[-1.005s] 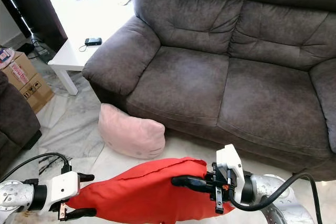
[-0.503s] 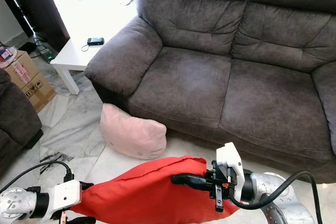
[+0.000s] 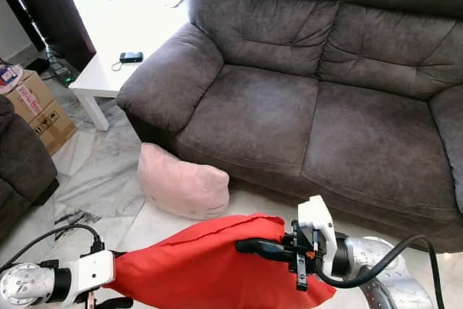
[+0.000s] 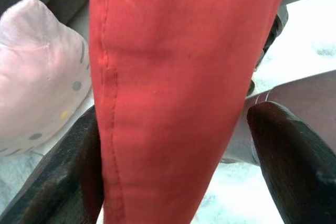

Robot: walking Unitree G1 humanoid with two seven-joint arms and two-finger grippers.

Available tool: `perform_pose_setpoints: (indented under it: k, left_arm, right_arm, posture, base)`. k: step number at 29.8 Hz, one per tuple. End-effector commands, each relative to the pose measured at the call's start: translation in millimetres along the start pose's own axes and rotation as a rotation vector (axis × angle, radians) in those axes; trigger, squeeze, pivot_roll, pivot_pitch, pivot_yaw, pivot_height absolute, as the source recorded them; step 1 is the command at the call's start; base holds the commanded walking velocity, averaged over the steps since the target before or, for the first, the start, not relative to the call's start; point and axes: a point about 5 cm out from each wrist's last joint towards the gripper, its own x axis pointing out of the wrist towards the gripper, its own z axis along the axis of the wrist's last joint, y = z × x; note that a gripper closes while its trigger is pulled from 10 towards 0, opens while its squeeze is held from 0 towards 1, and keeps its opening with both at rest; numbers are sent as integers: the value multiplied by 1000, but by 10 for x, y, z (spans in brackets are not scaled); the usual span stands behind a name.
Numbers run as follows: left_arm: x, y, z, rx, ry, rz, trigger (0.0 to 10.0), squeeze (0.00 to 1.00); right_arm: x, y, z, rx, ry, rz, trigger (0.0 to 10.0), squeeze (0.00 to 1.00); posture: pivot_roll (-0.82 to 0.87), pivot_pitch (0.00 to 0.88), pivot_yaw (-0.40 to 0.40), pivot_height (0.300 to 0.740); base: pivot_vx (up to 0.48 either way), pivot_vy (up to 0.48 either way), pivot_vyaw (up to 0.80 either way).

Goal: Move the pillow to the sofa from floor

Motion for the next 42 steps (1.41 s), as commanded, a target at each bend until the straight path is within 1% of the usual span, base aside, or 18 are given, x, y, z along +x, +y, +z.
perform_pose_setpoints:
  k: [1, 4, 11, 14, 26, 35, 40, 42]
  left_arm:
    - [-10, -69, -71, 1, 31, -31, 0, 0]
    - [-6, -71, -71, -9, 27, -34, 0, 0]
    - [2, -71, -66, 16, 33, -54, 0, 0]
    - [1, -72, -62, 13, 30, -60, 0, 0]
    - [9, -47, -26, 8, 11, -52, 0, 0]
    - [17, -11, 26, -5, -20, -17, 0, 0]
    - [11, 49, 73, -24, -49, 27, 0, 0]
    - [-1, 108, 114, -36, -71, 68, 0, 0]
  right_arm:
    - [32, 21, 249, -106, -79, 44, 10000, 0]
    - [31, 16, 251, -108, -78, 42, 10000, 0]
    - [27, 6, 250, -110, -77, 36, 10000, 0]
    - [31, 2, 247, -110, -77, 35, 10000, 0]
    - [46, -12, 246, -113, -84, 24, 10000, 0]
    - [53, -24, 235, -115, -86, 13, 10000, 0]
    - [59, -28, 231, -117, -87, 10, 10000, 0]
    - [63, -38, 226, -122, -88, 1, 10000, 0]
  posture:
    - [4, 125, -21, 740]
    - [4, 124, -22, 740]
    - [4, 125, -21, 740]
    - [4, 125, -22, 740]
    - [4, 124, -20, 740]
    - [4, 120, -18, 740]
    - [5, 117, -18, 740]
    - [6, 115, -16, 740]
  base:
    - [0, 0, 0]
    - [0, 0, 0]
    - [0, 0, 0]
    - [0, 0, 0]
    - [0, 0, 0]
    - [0, 0, 0]
    - [0, 0, 0]
    - [0, 0, 0]
